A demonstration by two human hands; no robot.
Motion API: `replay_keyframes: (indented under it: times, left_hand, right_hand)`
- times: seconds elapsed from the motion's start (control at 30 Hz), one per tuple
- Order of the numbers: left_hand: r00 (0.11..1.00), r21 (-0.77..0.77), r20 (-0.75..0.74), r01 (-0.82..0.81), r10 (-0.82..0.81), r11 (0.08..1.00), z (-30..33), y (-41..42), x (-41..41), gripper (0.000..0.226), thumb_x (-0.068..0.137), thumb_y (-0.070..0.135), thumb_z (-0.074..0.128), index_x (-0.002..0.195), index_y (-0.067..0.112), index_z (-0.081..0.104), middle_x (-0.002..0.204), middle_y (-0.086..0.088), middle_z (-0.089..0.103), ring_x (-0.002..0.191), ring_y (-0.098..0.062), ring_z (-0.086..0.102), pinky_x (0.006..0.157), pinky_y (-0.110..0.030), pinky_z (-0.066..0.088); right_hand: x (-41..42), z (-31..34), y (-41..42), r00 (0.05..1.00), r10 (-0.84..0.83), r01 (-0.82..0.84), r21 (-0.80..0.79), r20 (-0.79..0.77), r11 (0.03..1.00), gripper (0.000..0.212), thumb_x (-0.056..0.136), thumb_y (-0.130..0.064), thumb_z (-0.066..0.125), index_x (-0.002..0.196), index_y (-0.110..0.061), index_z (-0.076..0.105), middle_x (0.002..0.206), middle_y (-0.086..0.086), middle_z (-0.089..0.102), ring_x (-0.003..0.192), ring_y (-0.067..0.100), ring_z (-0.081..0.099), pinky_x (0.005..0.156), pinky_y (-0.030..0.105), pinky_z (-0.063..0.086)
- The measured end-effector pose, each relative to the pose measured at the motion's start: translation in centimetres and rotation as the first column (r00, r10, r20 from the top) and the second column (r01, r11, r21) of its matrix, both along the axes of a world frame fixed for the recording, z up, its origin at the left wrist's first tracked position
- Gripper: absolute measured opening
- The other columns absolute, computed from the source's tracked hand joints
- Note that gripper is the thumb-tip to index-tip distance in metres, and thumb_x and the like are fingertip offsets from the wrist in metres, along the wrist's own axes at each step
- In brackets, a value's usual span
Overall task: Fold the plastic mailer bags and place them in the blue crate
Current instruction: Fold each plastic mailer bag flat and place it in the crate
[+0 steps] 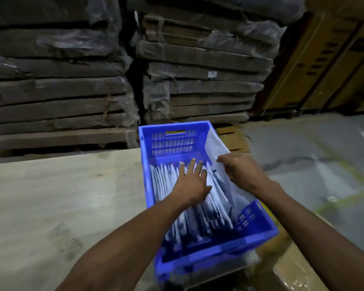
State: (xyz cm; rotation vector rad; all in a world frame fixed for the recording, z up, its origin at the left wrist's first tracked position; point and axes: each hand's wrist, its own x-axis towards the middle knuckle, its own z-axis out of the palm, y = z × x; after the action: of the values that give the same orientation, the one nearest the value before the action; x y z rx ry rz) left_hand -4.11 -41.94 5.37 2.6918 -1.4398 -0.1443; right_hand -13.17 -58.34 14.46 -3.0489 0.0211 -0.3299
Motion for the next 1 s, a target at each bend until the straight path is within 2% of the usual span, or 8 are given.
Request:
replay_keyframes:
  times: [0.2, 0.3, 0.4, 0.5, 0.63, 0.73, 0.83, 1.0]
  left_hand:
    - [0.986, 0.014, -0.166, 0.028, -0.026, 1.0, -3.7, -4.8, -2.5, 0.083, 0.104, 0.063, 0.035, 0.165, 0.013, 0.006, 0.173, -0.003, -0.012, 0.158, -0.031, -0.015, 0.123, -0.065, 0.003]
    - [0.978, 0.082, -0.195, 0.087, -0.07, 0.993, -4.4, -5.2, -2.5, 0.08, 0.103, 0.067, 0.027, 0.166, 0.026, 0.001, 0.174, 0.005, -0.002, 0.158, -0.031, -0.016, 0.119, -0.073, 0.0]
    - [0.979, 0.139, -0.19, 0.103, -0.075, 0.985, -4.6, -5.0, -1.8, 0.073, 0.101, 0.072, 0.02, 0.163, 0.041, 0.0, 0.167, 0.002, 0.016, 0.158, -0.035, -0.009, 0.114, -0.079, 0.0]
    - [0.984, 0.197, -0.172, 0.088, -0.054, 0.976, -4.3, -5.3, -1.4, 0.068, 0.098, 0.076, 0.014, 0.16, 0.049, 0.009, 0.158, -0.003, 0.022, 0.155, -0.038, -0.002, 0.109, -0.084, -0.002]
    - [0.995, 0.243, -0.093, 0.065, -0.044, 0.968, -4.7, -5.6, -1.4, 0.067, 0.098, 0.077, 0.016, 0.15, 0.042, 0.038, 0.156, -0.004, 0.017, 0.154, -0.041, -0.002, 0.103, -0.088, -0.002]
    - [0.997, 0.334, -0.045, 0.07, -0.059, 0.94, -4.9, -5.3, -1.5, 0.069, 0.1, 0.074, 0.017, 0.157, 0.038, 0.028, 0.164, -0.001, 0.007, 0.155, -0.046, -0.012, 0.1, -0.092, -0.004]
    - [0.999, 0.36, -0.038, 0.046, -0.035, 0.932, -4.6, -4.8, -1.5, 0.071, 0.099, 0.074, 0.021, 0.16, 0.039, 0.023, 0.166, 0.0, 0.003, 0.155, -0.047, -0.013, 0.097, -0.093, -0.005]
    - [0.997, 0.309, -0.08, 0.04, -0.016, 0.95, -4.6, -4.0, -1.2, 0.071, 0.098, 0.073, 0.03, 0.16, 0.041, 0.022, 0.168, 0.005, 0.001, 0.155, -0.047, -0.01, 0.095, -0.093, -0.009]
  right_hand:
    - [-0.8, -0.9, -2.8, 0.993, -0.044, 0.029, -0.133, -0.111, 0.991, 0.027, 0.088, -0.014, 0.055, 0.114, -0.019, 0.062, 0.115, 0.006, 0.067, 0.101, 0.035, 0.066, 0.073, 0.04, 0.053]
    - [-0.7, -1.7, -3.4, 0.988, -0.019, -0.001, -0.129, -0.151, 0.992, 0.026, 0.085, -0.012, 0.059, 0.11, -0.014, 0.061, 0.11, 0.01, 0.066, 0.094, 0.038, 0.065, 0.07, 0.041, 0.053]
    - [-0.4, -2.5, -3.6, 0.986, -0.012, -0.012, -0.14, -0.168, 0.99, 0.027, 0.08, -0.008, 0.064, 0.107, -0.012, 0.06, 0.106, 0.01, 0.065, 0.089, 0.039, 0.065, 0.068, 0.043, 0.054]
    - [-0.1, -3.0, -3.4, 0.992, -0.016, -0.003, -0.147, -0.125, 0.989, 0.021, 0.077, -0.005, 0.058, 0.097, -0.008, 0.06, 0.093, 0.013, 0.064, 0.076, 0.041, 0.062, 0.059, 0.043, 0.05]
    - [0.4, -3.5, -2.5, 0.993, 0.009, -0.028, -0.167, -0.115, 0.986, 0.016, 0.069, 0.001, 0.058, 0.079, -0.01, 0.052, 0.073, 0.014, 0.057, 0.055, 0.04, 0.056, 0.043, 0.036, 0.03]
    - [0.8, -4.5, -1.7, 0.988, -0.009, -0.021, -0.192, -0.157, 0.981, 0.024, 0.067, -0.002, 0.073, 0.078, -0.011, 0.053, 0.072, 0.013, 0.057, 0.054, 0.038, 0.058, 0.045, 0.034, 0.027]
    - [1.1, -5.9, -0.8, 0.984, -0.043, 0.001, -0.23, -0.175, 0.973, 0.038, 0.05, -0.003, 0.088, 0.075, -0.01, 0.06, 0.069, 0.012, 0.059, 0.051, 0.034, 0.059, 0.039, 0.031, 0.03]
    - [1.1, -8.3, 0.4, 0.97, -0.116, 0.055, -0.271, -0.215, 0.961, 0.043, 0.037, -0.004, 0.092, 0.068, -0.011, 0.064, 0.061, 0.009, 0.058, 0.047, 0.031, 0.058, 0.039, 0.027, 0.021]
